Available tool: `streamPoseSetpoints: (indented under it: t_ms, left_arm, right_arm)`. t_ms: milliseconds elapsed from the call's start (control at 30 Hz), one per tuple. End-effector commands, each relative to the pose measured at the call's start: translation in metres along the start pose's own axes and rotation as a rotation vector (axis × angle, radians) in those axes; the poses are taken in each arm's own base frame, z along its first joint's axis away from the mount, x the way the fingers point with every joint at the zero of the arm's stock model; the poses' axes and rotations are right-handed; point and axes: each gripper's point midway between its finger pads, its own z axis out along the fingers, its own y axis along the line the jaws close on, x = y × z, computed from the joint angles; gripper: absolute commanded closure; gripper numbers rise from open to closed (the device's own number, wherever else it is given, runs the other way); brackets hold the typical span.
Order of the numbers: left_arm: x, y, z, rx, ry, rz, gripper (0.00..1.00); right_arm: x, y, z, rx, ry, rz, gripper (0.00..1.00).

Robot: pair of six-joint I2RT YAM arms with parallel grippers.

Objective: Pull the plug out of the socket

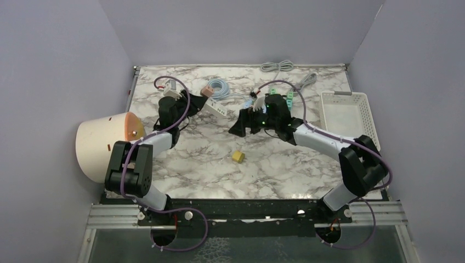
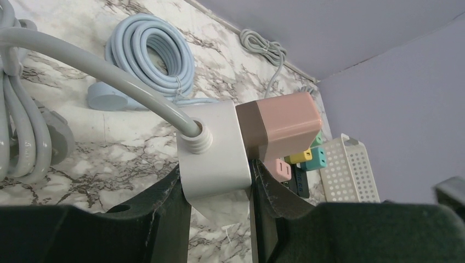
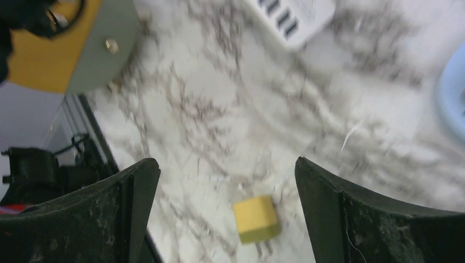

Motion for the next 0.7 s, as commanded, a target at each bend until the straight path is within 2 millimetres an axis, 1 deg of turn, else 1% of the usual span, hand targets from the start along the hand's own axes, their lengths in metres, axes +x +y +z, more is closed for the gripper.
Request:
streamPoseSetpoints:
  t_ms: [0,67,100,167,200,267,300,333,500,667]
  left_arm:
    - [-0.027,-0.048,-0.011,0.149,-0.061,0.058,1.00]
    - [-0.026,-0.054,-0.014,0.170,-0.050,0.057,1.00]
    - [-0.026,-0.058,-0.015,0.182,-0.044,0.056,1.00]
    - [-0.026,-0.065,-0.019,0.202,-0.035,0.051,1.00]
    - [-0.026,-0.068,-0.021,0.212,-0.032,0.052,1.00]
    - [-0.027,-0.073,-0.025,0.227,-0.028,0.057,1.00]
    - [-0.026,-0.075,-0.027,0.231,-0.023,0.061,1.00]
    - [-0.027,-0.078,-0.028,0.238,-0.021,0.067,1.00]
    - [-0.026,-0.090,-0.037,0.278,-0.001,0.080,1.00]
    - [-0.024,-0.096,-0.043,0.299,0.012,0.086,1.00]
  right_arm:
    - [-0.110,0.022,-0.024,0.006,-0.457,-0.318,0.02]
    - [-0.127,0.037,-0.023,-0.073,-0.533,-0.433,0.02]
    - [-0.131,0.043,-0.019,-0.115,-0.550,-0.480,0.04]
    - [-0.136,0.054,-0.011,-0.193,-0.578,-0.564,0.05]
    - [-0.135,0.057,-0.006,-0.227,-0.589,-0.605,0.06]
    - [-0.138,0.059,-0.002,-0.264,-0.650,-0.662,0.06]
    - [-0.143,0.067,-0.007,-0.302,-0.718,-0.714,0.06]
    - [-0.144,0.069,-0.008,-0.325,-0.755,-0.738,0.06]
    - [-0.148,0.076,0.005,-0.441,-0.762,-0.749,0.17]
    - [-0.155,0.083,0.009,-0.499,-0.785,-0.755,0.22]
